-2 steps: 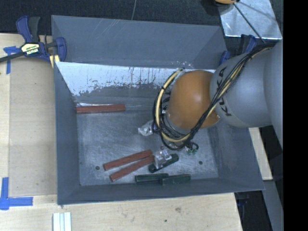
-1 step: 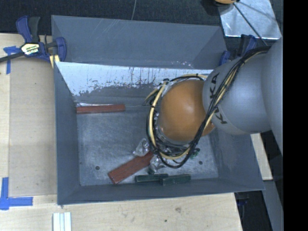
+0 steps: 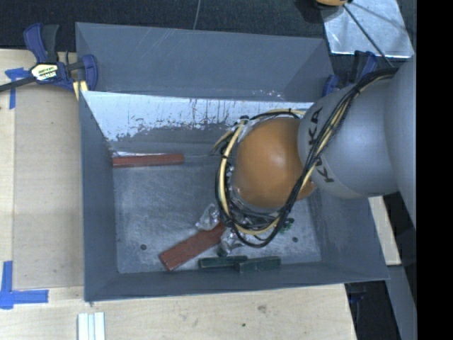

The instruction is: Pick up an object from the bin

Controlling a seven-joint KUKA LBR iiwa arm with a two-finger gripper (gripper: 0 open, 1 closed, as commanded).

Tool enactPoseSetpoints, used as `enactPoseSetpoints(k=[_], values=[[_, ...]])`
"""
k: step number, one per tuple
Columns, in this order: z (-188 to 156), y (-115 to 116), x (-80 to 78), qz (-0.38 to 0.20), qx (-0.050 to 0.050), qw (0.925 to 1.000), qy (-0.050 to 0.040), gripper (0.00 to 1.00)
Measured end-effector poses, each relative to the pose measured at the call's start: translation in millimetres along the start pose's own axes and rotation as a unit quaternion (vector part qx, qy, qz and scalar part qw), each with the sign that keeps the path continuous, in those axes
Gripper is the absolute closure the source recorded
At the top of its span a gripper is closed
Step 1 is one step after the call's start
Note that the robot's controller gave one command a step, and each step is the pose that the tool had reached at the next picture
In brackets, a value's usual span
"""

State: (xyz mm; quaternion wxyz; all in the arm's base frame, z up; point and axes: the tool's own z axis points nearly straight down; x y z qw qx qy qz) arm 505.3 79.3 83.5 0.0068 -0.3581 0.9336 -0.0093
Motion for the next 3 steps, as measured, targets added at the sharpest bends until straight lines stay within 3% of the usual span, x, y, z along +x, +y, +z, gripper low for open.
enactPoseSetpoints(k=[1, 2, 3], values=[[-32, 8, -15.2, -0.010, -0.010, 0.9999, 0.0015, 1.00], [-57, 3, -7.6, -0.018, -0.010, 0.9998, 0.0003, 1.00], [-164, 6, -22.3, -0.021, -0.011, 0.9997, 0.0014, 1.00]])
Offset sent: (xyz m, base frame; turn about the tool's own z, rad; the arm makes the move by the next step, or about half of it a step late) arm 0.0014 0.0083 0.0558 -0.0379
